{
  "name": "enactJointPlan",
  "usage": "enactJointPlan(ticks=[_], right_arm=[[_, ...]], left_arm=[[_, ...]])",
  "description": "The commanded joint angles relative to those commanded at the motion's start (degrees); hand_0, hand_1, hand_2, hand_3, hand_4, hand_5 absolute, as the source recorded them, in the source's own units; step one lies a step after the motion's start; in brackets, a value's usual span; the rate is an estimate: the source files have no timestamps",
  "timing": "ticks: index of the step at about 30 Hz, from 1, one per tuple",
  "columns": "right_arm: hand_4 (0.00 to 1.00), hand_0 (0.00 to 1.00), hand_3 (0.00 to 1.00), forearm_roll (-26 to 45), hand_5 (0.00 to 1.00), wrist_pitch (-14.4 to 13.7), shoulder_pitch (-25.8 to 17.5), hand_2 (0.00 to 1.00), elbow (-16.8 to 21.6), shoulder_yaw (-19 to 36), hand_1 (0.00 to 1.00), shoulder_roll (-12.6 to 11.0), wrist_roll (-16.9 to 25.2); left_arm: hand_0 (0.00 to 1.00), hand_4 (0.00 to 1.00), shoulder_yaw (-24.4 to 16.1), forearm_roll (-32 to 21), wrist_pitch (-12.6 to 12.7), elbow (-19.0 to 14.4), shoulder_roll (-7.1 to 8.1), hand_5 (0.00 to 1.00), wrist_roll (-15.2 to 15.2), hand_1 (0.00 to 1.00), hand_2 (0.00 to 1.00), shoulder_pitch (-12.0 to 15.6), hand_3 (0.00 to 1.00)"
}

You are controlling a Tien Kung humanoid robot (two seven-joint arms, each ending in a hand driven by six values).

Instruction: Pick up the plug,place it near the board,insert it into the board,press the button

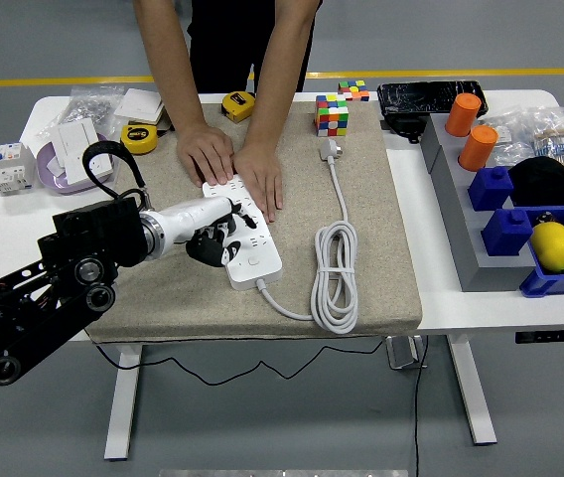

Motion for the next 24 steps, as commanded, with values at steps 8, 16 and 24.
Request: enactJointPlan(ticks=[8,16,24], right_arm=[[0.998,0.998,0.842,0.3,0.837,-0.1,-0.1,0.77,0.0,0.2,0.865,0.3,0.1],[0.998,0.998,0.842,0.4,0.837,-0.1,-0.4,0.769,0.0,0.6,0.865,0.5,0.2],[0.998,0.998,0.841,0.7,0.837,-0.2,-0.1,0.767,0.0,0.4,0.864,0.5,0.4]], left_arm=[[0.405,0.817,-14.5,-10.7,9.3,-4.7,-3.43,0.229,-15.8,0.506,0.538,10.2,0.676],[0.959,0.998,-22.0,-28.5,14.1,-3.6,-4.46,0.385,-26.2,0.998,0.982,20.2,0.976],[0.353,0.726,-20.2,-25.3,15.2,-1.8,-1.63,0.199,-23.0,0.463,0.519,22.4,0.921]])
